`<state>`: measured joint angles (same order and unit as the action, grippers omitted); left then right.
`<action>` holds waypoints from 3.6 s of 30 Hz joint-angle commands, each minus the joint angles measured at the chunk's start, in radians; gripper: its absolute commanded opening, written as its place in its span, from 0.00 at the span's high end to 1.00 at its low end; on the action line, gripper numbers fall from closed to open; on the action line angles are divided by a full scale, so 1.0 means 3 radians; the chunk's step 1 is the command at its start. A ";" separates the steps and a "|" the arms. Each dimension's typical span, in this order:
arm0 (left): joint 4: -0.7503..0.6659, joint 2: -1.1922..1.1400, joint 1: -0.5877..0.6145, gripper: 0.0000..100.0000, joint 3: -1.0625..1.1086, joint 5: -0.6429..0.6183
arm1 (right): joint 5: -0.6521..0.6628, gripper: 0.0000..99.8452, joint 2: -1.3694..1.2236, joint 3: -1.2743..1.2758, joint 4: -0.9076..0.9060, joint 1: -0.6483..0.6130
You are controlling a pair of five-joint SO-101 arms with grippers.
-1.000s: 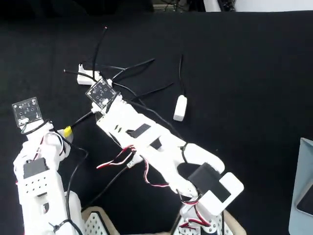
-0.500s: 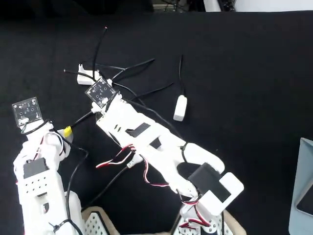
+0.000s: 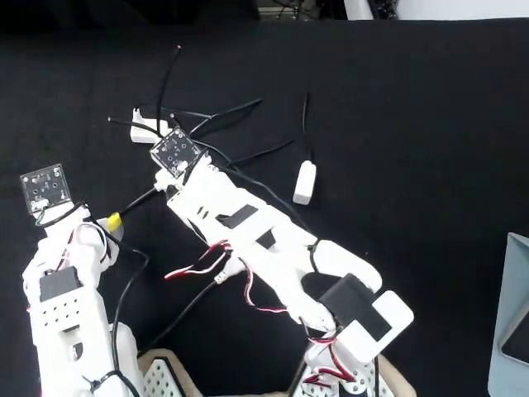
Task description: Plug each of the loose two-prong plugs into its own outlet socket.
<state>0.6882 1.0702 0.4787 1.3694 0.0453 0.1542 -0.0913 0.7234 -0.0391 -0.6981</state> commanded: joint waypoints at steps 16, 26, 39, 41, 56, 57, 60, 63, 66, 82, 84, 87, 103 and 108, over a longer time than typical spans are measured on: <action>-0.0056 0.0061 0.0003 0.73 -0.0008 -0.0010 | -0.0031 0.99 0.0284 0.0090 -0.0235 -0.0046; -0.0056 0.0061 0.0003 0.73 -0.0008 -0.0010 | -0.0031 0.99 0.0197 0.0125 -0.0230 -0.0051; -0.0056 0.0061 0.0003 0.73 -0.0003 -0.0010 | 0.0072 0.99 -0.0013 0.0161 -0.0205 -0.0046; -0.0056 0.0061 0.0003 0.73 -0.0003 -0.0010 | 0.0194 0.99 -0.0013 0.0136 -0.0205 -0.0051; -0.0056 0.0061 0.0003 0.73 -0.0003 -0.0005 | 0.0225 0.85 0.0545 -0.0274 -0.1064 -0.0051; -0.0056 0.0061 0.0003 0.73 -0.0003 -0.0005 | 0.0230 0.87 0.0560 -0.0233 -0.1059 -0.0051; -0.0056 0.0061 0.0003 0.73 -0.0003 -0.0005 | 0.0230 0.93 0.0534 -0.0171 -0.1054 -0.0051; -0.0056 0.0061 0.0003 0.73 -0.0003 -0.0005 | 0.0251 0.99 0.0361 -0.0176 -0.1054 -0.0046; -0.0056 0.0061 0.0003 0.73 -0.0003 -0.0005 | 0.0256 0.99 0.0105 -0.0202 -0.1043 -0.0031; -0.0056 0.0061 0.0003 0.73 0.0003 -0.0005 | 0.0256 0.79 -0.0069 -0.0969 -0.1023 -0.0051; -0.0056 0.0061 0.0003 0.73 0.0003 -0.0005 | 0.0266 0.72 -0.0069 -0.0995 -0.1033 -0.0051; -0.0056 0.0061 0.0003 0.73 0.0003 -0.0005 | 0.0619 0.71 -0.0003 -0.0985 -0.1038 -0.0051; -0.0061 0.0087 0.0008 0.73 0.0008 -0.0005 | 0.1161 0.77 0.2125 -0.0964 -0.3381 -0.0031; -0.0061 0.0087 0.0018 0.73 0.0008 -0.0005 | 0.1161 0.77 0.2140 -0.0872 -0.4127 -0.0046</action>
<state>0.6882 1.0794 0.4787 1.3694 0.0453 0.4979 0.5271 0.4810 -1.1745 -0.7027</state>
